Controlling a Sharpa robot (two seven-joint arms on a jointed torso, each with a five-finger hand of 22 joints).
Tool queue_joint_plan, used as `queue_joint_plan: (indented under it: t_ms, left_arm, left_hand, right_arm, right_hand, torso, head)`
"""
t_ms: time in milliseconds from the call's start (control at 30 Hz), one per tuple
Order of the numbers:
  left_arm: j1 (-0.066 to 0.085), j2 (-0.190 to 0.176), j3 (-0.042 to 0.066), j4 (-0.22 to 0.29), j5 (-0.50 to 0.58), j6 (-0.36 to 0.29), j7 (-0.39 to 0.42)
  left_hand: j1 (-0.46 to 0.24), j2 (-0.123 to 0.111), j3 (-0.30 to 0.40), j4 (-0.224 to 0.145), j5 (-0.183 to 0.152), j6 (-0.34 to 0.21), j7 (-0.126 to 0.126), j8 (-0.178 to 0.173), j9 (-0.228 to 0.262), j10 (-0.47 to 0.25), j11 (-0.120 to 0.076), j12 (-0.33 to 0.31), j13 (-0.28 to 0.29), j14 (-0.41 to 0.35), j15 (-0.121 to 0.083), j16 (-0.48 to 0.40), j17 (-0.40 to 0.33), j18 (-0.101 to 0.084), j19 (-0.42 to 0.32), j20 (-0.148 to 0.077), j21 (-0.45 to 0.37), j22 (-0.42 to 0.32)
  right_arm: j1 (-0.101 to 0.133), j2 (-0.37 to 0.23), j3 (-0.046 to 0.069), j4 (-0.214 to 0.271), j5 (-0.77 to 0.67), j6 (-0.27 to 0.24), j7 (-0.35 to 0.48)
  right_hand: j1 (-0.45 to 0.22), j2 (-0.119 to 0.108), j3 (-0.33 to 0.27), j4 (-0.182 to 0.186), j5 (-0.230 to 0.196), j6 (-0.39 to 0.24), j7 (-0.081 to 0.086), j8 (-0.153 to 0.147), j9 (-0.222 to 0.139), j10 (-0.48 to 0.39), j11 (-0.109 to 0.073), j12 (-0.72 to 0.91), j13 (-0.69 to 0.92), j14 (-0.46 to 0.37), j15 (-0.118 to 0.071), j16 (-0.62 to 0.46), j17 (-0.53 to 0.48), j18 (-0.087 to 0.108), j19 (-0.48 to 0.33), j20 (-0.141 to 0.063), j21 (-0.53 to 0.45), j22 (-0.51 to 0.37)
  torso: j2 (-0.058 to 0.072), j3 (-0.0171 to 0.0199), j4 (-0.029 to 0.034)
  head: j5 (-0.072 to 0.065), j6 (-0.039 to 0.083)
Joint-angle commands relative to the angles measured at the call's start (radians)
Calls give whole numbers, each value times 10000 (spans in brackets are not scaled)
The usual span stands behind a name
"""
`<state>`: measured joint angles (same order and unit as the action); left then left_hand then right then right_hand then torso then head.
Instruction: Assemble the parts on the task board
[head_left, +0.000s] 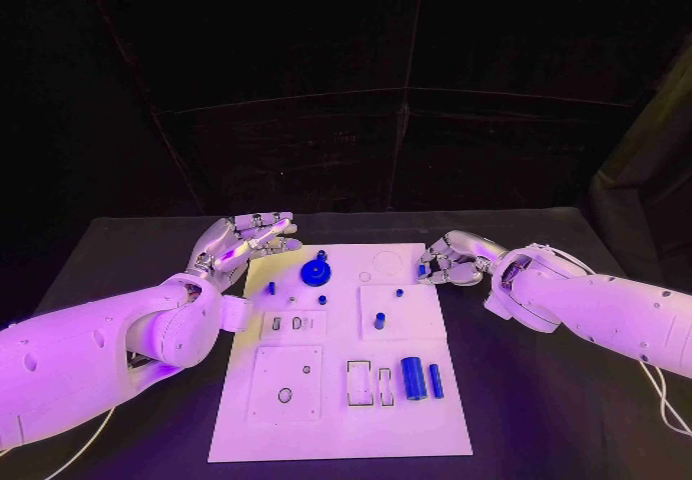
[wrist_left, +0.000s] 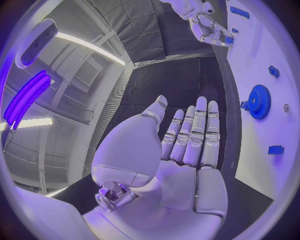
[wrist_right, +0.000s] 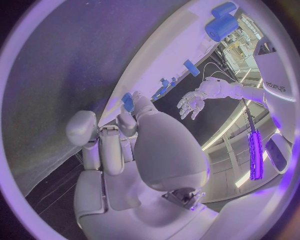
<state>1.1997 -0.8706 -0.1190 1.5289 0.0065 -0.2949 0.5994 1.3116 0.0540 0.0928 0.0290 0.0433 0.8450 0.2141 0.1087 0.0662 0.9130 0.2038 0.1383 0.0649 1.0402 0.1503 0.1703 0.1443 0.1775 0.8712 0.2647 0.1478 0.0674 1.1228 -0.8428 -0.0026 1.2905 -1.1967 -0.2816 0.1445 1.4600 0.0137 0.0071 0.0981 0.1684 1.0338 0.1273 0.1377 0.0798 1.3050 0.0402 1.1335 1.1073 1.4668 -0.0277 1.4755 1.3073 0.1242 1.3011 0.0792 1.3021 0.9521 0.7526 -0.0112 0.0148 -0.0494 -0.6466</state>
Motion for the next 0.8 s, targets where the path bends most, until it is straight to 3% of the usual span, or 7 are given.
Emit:
queue_joint_plan:
  t_ms: [33, 167, 400, 633, 800]
  left_arm:
    - [9, 4, 8, 10, 2, 122, 40]
    - [8, 5, 8, 9, 2, 123, 42]
    - [7, -25, 8, 27, 2, 106, 41]
    - [11, -49, 8, 48, 2, 84, 36]
    - [14, -41, 9, 24, 131, 91, 28]
  left_hand:
    - [-82, 49, -21, -59, 39, -43, 368, -38, -2, -52, -28, -58, -8, 89, 13, -60, 12, 60, 65, 5, -23, -16]
    - [-82, 49, -21, -59, 39, -43, 368, -38, -2, -52, -28, -58, -8, 89, 13, -60, 12, 60, 65, 5, -23, -16]
    - [-82, 49, -21, -59, 39, -43, 368, -38, -2, -52, -28, -58, -8, 89, 13, -60, 12, 60, 65, 5, -23, -16]
    - [-82, 49, -21, -59, 39, -43, 368, -38, -2, -52, -28, -58, -8, 89, 13, -60, 12, 60, 65, 5, -23, -16]
    - [-87, 51, -20, -69, 39, -44, 367, -41, -2, -55, -28, -63, -8, 81, 15, -77, 11, 59, 71, 5, -35, -16]
  right_arm:
    - [10, 10, 2, 38, -63, -318, 216]
    - [9, 18, 3, 67, -37, -769, 277]
    - [13, -47, 8, 355, 16, -1298, 51]
    - [54, -162, 19, 1364, -49, -1460, -844]
    - [134, 160, 23, 2104, -500, -1460, -1983]
  right_hand:
    - [139, 347, 317, -102, -266, 433, -171, 237, 115, 222, -143, 262, 259, 716, -147, 76, 1122, -132, 71, -96, 72, 107]
    - [258, 554, 669, -258, -400, 645, -292, 346, 168, 381, -248, 448, 469, 737, -247, 123, 1203, -159, 147, -201, 144, 245]
    - [168, 565, 928, -346, -427, 564, -272, 293, 156, 385, -244, 421, 478, 738, -263, 125, 1212, -170, 168, -245, 161, 270]
    - [-15, 493, 1122, -377, -386, 424, -210, 187, 122, 319, -196, 302, 396, 728, -229, 98, 1175, -166, 150, -228, 138, 221]
    - [-144, 451, 1243, -378, -393, 359, -174, 125, 103, 267, -166, 208, 324, 718, -204, 72, 1139, -160, 136, -208, 118, 185]
  torso:
    - [-2, 0, 4]
    - [-3, 2, 5]
    - [-20, -16, 7]
    - [-66, -50, 5]
    - [-130, -105, 14]
  head:
    - [-4, -11]
    - [5, -17]
    - [52, -21]
    - [103, -9]
    - [171, -38]
